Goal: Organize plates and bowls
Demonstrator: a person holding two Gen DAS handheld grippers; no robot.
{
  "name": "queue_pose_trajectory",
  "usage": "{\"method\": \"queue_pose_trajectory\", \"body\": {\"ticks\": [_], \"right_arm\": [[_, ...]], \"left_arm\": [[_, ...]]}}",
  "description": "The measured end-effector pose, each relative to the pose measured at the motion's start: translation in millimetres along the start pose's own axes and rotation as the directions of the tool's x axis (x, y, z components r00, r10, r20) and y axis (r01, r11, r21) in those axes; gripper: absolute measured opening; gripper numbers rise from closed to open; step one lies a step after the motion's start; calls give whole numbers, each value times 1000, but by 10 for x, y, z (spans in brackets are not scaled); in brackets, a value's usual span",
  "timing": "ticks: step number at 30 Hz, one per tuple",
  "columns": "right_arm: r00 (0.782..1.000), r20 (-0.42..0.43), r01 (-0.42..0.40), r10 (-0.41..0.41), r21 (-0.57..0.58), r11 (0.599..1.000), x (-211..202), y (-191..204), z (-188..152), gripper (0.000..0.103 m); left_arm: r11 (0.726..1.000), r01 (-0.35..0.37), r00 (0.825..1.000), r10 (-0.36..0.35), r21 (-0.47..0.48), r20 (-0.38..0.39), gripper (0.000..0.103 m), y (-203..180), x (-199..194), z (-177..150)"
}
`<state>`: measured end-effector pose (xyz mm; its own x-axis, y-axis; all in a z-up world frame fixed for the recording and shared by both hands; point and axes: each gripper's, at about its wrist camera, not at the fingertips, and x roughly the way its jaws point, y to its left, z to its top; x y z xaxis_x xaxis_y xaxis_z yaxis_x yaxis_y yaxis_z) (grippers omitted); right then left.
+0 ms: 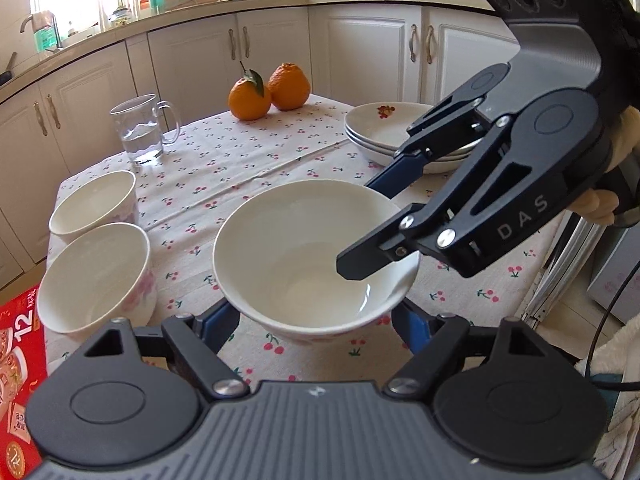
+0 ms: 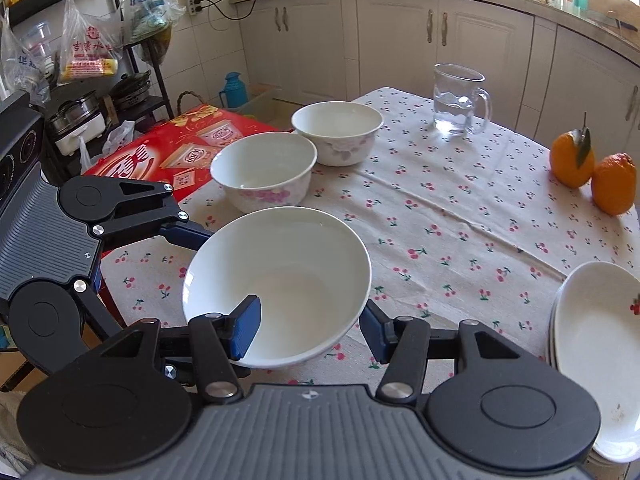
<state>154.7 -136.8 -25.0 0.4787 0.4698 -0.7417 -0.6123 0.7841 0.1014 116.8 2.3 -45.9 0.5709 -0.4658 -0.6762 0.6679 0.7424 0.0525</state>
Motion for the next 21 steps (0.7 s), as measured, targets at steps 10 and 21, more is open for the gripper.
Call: {"method": "queue_pose_trajectory", "body": {"ticks": [10,21], "right_arm": [[999,-13,37,-36,36,999,-15,-202,-114,60],[999,-16,29,-28,54,998,16,-234,-150,72]], "left_arm": [[999,39,999,-39,7,-14,82,-39,200,60],[999,38,999,-38,20,-6,95,-51,247,67]]}}
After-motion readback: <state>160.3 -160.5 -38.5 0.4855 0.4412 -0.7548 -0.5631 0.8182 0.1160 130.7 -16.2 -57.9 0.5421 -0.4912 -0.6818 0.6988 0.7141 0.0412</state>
